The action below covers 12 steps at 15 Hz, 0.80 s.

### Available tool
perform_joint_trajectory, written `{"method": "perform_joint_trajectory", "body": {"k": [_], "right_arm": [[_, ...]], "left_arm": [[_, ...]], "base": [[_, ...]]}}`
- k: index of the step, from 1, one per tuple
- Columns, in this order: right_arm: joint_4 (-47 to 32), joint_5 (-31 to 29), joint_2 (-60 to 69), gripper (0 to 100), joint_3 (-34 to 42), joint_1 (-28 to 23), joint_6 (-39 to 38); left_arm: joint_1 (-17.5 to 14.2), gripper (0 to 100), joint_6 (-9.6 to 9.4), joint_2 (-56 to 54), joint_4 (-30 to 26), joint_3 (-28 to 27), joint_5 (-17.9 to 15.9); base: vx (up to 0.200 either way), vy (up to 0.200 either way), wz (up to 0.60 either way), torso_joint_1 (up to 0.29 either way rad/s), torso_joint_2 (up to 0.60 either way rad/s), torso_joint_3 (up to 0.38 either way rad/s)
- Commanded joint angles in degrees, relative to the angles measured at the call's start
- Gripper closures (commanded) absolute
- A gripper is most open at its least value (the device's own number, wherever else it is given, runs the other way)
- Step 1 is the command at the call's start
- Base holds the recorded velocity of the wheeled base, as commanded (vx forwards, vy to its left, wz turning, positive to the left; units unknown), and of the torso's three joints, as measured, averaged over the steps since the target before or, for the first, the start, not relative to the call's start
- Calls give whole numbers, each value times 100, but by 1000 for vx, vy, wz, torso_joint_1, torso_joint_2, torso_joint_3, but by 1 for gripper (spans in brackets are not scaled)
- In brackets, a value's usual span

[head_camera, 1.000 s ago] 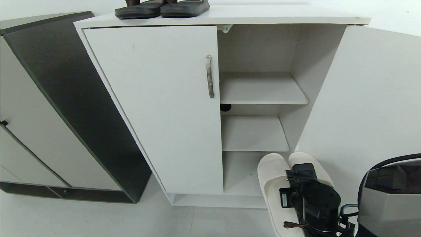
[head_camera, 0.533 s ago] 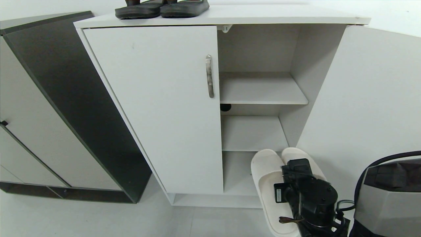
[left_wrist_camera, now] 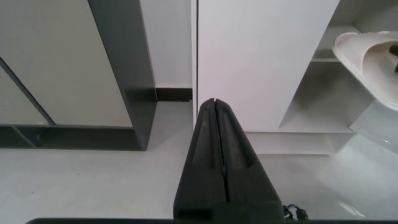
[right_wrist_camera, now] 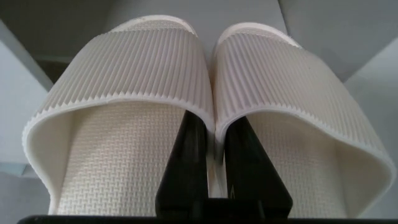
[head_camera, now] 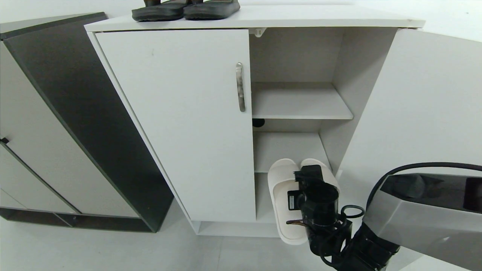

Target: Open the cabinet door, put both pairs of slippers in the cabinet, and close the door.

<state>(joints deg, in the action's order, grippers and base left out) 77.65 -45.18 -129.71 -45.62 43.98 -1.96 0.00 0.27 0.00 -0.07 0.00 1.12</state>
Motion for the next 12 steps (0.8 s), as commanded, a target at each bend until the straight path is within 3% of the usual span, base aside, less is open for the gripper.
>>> {"method": "perform_joint_trajectory", "body": {"k": [1,12], "right_arm": [[-40,0,-301,100,-202,-21,-50],[-40,264,-397,100,-272,-21,-287]], "left_arm": [[0,100,0,9,-1,0,2],[0,100,0,9,-1,0,-15]], "base": [[0,0,0,0,0,0],[0,0,0,0,0,0]]}}
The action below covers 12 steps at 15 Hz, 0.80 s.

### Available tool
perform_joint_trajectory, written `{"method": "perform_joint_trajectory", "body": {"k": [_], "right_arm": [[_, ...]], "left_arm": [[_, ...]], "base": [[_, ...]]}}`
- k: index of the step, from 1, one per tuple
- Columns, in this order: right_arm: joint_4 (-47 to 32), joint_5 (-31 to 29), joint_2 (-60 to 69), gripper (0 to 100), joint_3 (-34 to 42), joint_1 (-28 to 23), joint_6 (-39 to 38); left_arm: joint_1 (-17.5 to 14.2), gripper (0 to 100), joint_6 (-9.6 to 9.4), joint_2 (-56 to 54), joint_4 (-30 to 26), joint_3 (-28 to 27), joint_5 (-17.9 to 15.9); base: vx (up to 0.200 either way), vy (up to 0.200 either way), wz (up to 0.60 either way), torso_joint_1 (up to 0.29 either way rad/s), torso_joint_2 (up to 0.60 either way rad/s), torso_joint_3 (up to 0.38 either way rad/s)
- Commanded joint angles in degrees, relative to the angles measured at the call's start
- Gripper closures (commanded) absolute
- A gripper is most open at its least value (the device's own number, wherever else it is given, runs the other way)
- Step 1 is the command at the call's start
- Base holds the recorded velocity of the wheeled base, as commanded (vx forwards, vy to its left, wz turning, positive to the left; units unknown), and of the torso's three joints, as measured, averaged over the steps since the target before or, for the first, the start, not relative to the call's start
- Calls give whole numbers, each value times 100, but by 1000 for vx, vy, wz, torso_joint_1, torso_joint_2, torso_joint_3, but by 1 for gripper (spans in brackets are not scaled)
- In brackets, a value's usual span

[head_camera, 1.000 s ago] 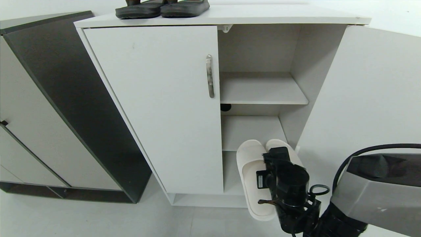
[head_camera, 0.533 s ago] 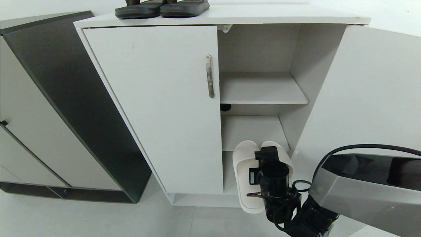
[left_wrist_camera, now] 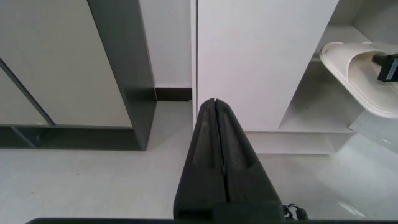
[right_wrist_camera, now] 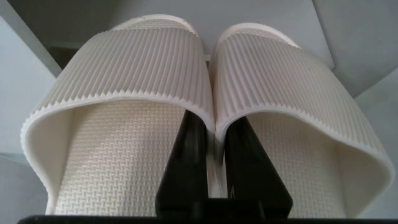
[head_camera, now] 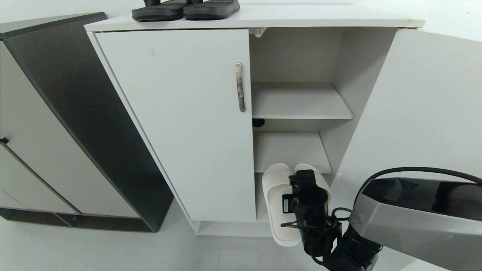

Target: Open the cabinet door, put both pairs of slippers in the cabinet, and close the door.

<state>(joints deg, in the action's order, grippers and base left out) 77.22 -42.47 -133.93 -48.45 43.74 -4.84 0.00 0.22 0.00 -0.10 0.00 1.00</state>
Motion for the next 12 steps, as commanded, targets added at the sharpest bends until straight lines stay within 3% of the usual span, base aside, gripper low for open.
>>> {"method": "perform_joint_trajectory", "body": {"k": [1,8,12], "right_arm": [[4,-7,33,100,11,3,1],[13,-7,68,100,11,3,9],[-22,37,-143,100,-315,-182,-17]], "left_arm": [[0,100,4,9,1,0,-3],[0,100,4,9,1,0,-3],[0,100,4,9,1,0,-3]], "base": [[0,0,0,0,0,0],[200,0,0,0,3,0],[0,0,0,0,0,0]]}}
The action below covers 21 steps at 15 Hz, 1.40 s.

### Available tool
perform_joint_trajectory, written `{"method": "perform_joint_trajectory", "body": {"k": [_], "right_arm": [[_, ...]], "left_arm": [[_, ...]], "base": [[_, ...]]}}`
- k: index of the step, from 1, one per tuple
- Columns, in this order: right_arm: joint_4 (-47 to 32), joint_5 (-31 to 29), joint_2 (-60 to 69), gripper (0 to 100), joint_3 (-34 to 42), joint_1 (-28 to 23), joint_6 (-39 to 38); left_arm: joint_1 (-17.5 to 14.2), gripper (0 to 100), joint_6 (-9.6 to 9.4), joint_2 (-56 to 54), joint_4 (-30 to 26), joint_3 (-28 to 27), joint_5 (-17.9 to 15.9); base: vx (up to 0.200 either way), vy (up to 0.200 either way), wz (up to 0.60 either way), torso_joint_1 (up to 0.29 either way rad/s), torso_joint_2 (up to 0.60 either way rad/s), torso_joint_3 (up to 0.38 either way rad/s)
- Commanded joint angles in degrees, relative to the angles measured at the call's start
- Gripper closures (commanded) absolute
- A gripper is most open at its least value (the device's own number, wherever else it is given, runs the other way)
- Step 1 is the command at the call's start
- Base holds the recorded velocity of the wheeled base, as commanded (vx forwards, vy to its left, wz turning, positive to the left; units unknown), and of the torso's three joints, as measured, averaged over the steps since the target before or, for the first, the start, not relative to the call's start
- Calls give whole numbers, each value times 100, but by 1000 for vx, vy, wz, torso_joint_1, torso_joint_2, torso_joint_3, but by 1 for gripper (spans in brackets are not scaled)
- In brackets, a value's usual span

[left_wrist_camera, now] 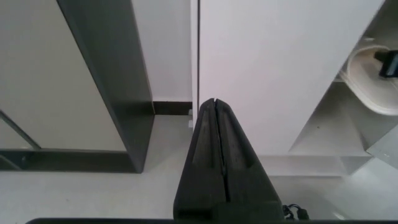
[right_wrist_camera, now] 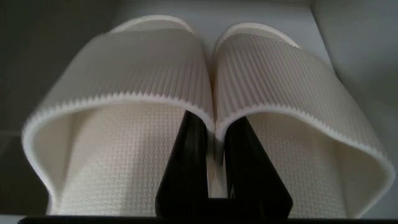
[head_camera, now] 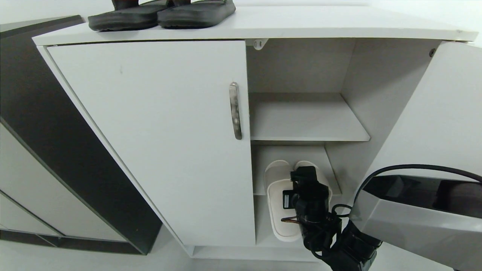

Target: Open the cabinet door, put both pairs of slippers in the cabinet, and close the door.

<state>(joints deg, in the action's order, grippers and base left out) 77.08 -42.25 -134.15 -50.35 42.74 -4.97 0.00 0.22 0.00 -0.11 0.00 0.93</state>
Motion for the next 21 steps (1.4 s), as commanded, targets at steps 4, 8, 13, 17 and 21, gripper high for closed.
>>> {"method": "perform_joint_trajectory", "body": {"k": [4,8,13,17,21], "right_arm": [[-229,33,-402,100,-687,-284,-4],[-984,244,-692,100,-1759,-468,-4],[-1609,446,-956,100,-2708,-688,5],[-1934,507,-1079,100,-3227,-855,40],[-2303,534,-1228,100,-3763,-961,49]], "left_arm": [[0,100,4,9,2,0,4],[0,100,13,9,2,0,4],[0,100,13,9,2,0,13],[0,100,13,9,2,0,4],[0,100,13,9,2,0,13]], "base": [[0,0,0,0,0,0],[0,0,0,0,0,0],[0,0,0,0,0,0],[0,0,0,0,0,0],[0,0,0,0,0,0]]}}
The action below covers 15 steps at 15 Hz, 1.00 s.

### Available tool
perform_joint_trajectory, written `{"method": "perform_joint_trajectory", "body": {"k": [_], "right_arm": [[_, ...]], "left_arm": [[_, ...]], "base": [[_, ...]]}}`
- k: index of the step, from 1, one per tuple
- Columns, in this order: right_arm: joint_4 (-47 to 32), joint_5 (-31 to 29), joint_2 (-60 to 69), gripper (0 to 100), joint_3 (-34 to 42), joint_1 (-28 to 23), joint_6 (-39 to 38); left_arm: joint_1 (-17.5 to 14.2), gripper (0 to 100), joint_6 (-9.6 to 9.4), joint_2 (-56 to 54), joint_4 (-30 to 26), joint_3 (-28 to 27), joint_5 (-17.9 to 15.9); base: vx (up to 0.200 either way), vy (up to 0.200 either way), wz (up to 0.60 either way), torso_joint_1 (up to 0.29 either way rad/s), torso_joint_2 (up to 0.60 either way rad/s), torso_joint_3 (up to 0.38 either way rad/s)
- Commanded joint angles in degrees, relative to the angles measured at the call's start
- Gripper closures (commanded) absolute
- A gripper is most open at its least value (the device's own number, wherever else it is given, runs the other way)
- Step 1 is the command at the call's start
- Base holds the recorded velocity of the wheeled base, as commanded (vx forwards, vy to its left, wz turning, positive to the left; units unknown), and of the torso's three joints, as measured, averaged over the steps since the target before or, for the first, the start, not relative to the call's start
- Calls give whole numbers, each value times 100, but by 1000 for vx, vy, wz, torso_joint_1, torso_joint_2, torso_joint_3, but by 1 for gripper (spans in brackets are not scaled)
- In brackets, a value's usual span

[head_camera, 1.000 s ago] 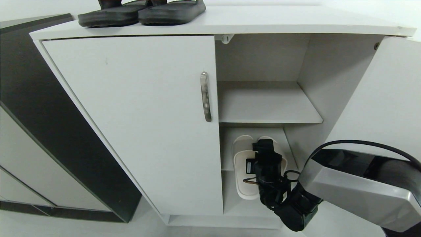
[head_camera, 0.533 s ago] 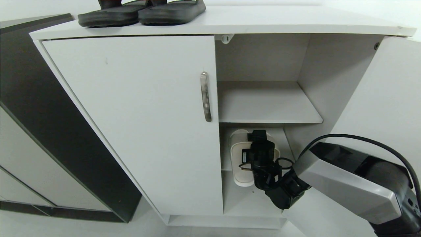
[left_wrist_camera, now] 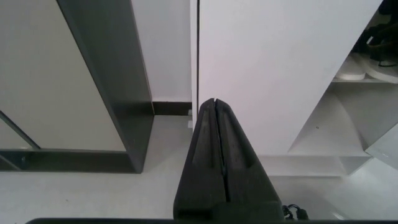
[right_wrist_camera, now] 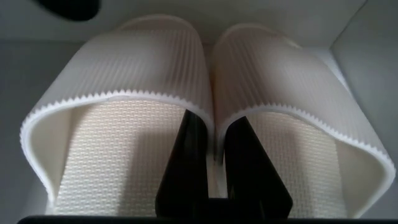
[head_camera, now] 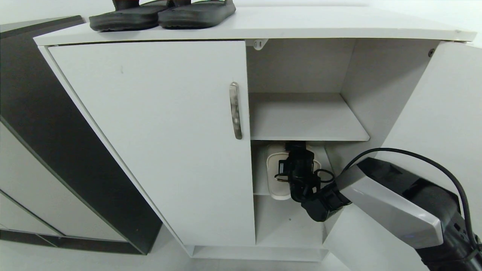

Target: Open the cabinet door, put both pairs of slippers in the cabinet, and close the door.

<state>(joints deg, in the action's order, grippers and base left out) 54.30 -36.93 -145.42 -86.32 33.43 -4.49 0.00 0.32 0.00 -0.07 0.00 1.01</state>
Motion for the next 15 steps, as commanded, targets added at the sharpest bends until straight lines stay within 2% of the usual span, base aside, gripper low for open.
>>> {"method": "perform_joint_trajectory", "body": {"k": [1,9,10,13,15], "right_arm": [[-51,10,-136,100,-210,-38,18],[-95,36,-329,100,-394,-82,27],[-95,36,-329,0,-377,-82,27],[-42,27,-92,0,-16,-29,18],[143,-16,401,0,713,120,18]], "left_arm": [[0,100,3,9,-1,0,4],[0,100,3,9,7,0,4],[0,100,12,9,-1,0,4],[0,100,12,9,-1,0,4],[0,100,12,9,-1,0,4]], "base": [[0,0,0,0,0,0],[0,0,0,0,0,0],[0,0,0,0,0,0],[0,0,0,0,0,0],[0,0,0,0,0,0]]}}
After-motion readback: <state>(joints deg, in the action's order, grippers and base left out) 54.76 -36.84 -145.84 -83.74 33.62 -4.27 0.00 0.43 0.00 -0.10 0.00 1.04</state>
